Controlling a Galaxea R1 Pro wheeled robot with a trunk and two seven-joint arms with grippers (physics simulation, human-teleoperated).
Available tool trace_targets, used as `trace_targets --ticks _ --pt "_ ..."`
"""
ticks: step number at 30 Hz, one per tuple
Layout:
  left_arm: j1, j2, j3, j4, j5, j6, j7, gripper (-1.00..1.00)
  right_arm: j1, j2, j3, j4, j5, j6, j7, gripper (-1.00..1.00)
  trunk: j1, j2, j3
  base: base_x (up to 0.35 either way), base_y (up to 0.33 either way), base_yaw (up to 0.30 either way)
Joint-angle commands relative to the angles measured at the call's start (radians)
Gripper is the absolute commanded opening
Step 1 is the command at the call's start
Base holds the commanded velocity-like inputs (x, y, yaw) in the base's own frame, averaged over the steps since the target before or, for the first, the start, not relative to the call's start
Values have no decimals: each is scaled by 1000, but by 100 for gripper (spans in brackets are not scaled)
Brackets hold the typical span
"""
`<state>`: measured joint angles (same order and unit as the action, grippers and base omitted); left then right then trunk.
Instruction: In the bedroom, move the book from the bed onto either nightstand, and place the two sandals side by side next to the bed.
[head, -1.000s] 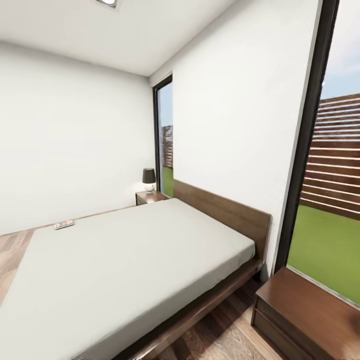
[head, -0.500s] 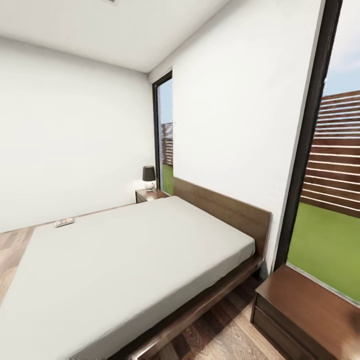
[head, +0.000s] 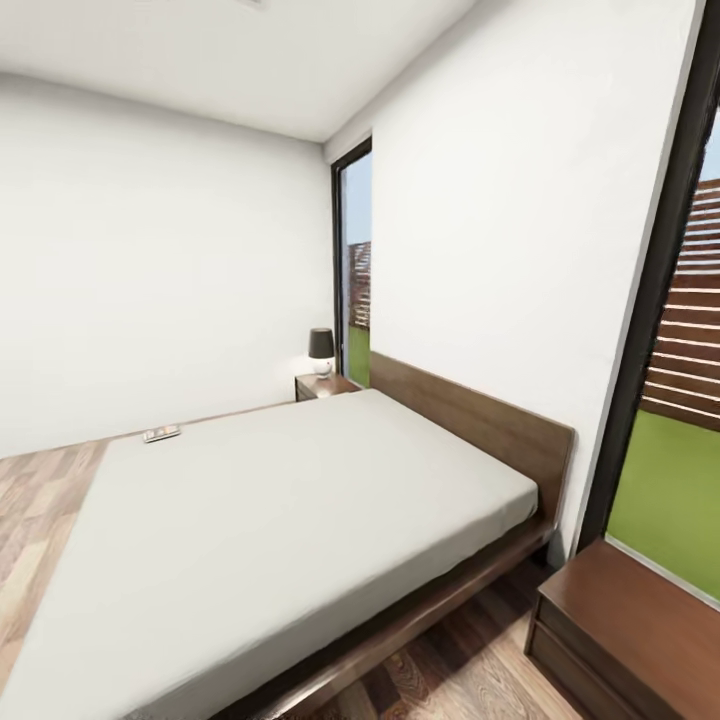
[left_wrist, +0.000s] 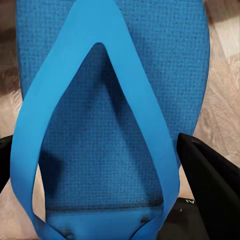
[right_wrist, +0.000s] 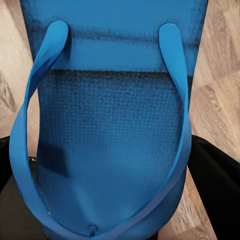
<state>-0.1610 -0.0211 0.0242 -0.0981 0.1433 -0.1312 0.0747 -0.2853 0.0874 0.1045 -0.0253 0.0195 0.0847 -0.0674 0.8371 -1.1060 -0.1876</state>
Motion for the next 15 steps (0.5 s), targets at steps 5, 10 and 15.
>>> trace_targets --ticks 5,10,15 --pt "-1 0 2 1 6 -4 0 -100 0 0 8 -2 2 7 -3 -100 0 -1 -5 0 0 248" --pt "-1 0 2 0 6 -4 0 -100 0 0 8 -2 2 7 -4 -100 0 -1 -9 0 0 249" --pt "-1 0 2 1 6 -4 0 -100 0 0 8 -2 2 7 -3 -100 0 -1 -13 0 0 250"
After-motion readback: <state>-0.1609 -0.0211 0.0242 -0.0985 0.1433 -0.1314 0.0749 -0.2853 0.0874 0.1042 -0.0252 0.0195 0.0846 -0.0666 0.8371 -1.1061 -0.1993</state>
